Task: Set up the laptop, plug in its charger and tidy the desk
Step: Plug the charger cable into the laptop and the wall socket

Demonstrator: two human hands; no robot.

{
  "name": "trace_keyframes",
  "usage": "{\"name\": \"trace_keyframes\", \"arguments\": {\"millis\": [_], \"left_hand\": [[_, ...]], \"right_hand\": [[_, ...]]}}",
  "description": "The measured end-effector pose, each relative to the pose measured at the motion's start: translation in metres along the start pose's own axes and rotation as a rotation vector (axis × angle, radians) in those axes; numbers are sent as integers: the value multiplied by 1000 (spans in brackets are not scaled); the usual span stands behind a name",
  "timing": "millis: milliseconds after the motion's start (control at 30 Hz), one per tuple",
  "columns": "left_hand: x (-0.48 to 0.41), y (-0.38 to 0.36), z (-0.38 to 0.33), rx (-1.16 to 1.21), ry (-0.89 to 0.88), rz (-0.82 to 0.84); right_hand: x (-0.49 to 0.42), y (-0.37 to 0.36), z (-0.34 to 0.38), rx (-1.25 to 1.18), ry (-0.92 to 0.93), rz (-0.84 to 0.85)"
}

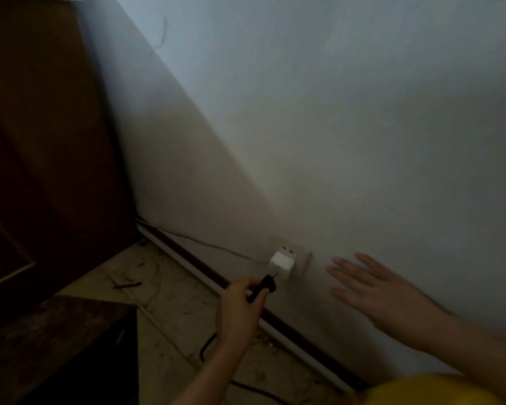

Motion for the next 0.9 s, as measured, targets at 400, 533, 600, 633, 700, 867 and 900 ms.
{"name": "trace_keyframes", "arguments": {"millis": [400, 533, 600, 633, 700, 867, 900], "left_hand": [[-9, -3, -6, -60, -56, -76], [-6, -5, -9, -44, -76, -89], [-5, -8, -10, -51, -85, -83], [-5, -8, -10, -51, -85, -84], [-5, -11, -10, -27, -74, -88], [-10, -18, -16, 11, -37, -116], [-10, -18, -16, 10, -39, -124]], "right_hand": [[5, 0, -1, 21, -14, -43], [4, 2, 0, 17, -18, -49], [4, 2, 0, 12, -27, -53], [4, 1, -1, 4, -34, -57], [4, 0, -1, -1, -40, -65], [4, -3, 0, -5, -53, -57], [4, -3, 0, -8, -54, -54]]}}
Point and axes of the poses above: each hand's wrist, its own x-axis away from the middle knuckle, its own y-axis out of the back of the hand, z = x × y, the point moved 8 cm from there along -x, towards the middle knuckle, and after that the axes turned 12 degrees about -z, right-handed, at the moved point
